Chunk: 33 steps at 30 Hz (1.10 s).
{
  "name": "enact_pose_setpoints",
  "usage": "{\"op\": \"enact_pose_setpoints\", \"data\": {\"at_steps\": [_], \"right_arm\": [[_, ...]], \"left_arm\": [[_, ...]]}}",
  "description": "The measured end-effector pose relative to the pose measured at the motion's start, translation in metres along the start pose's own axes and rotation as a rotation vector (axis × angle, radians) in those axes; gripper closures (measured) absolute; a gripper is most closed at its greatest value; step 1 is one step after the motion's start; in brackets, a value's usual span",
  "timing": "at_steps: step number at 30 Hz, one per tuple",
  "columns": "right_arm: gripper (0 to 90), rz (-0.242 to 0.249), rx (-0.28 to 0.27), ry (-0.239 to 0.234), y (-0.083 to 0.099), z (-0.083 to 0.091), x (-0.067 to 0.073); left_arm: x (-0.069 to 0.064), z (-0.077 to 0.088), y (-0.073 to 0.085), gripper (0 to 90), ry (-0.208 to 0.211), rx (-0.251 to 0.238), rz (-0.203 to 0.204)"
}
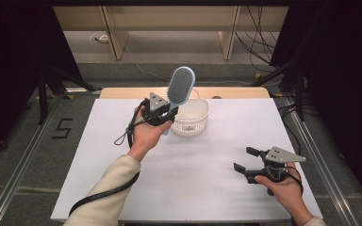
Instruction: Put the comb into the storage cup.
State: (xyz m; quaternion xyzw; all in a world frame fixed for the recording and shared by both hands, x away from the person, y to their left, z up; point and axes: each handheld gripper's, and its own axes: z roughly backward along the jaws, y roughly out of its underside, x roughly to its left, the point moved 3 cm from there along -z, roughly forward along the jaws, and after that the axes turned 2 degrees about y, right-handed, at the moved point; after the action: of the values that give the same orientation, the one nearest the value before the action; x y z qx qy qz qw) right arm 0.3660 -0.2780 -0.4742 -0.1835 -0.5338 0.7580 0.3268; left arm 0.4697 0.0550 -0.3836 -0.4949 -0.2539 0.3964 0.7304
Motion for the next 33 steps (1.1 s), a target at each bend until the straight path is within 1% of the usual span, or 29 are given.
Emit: {"op": "enact_pose_setpoints", "data": {"at_steps": [9, 18, 25, 33], "right_arm": [[16.8, 0.001, 0.000, -0.001, 0.000, 0.000, 0.000], [16.8, 0.001, -0.001, -0.001, 0.000, 0.000, 0.000], [16.8, 0.001, 0.000, -0.001, 0.000, 0.000, 0.000], [16.8, -0.003, 0.000, -0.002, 0.000, 0.000, 0.000]], "left_arm": [[0.003, -0.004, -0.006, 69.6, -0.007, -0.007, 0.002], [0.003, -0.008, -0.013, 69.6, -0.001, -0.020, -0.002], [0.003, -0.011, -0.014, 69.6, 0.001, -0.021, -0.002], [0.004, -0.014, -0.018, 69.6, 0.005, -0.034, -0.005]]}}
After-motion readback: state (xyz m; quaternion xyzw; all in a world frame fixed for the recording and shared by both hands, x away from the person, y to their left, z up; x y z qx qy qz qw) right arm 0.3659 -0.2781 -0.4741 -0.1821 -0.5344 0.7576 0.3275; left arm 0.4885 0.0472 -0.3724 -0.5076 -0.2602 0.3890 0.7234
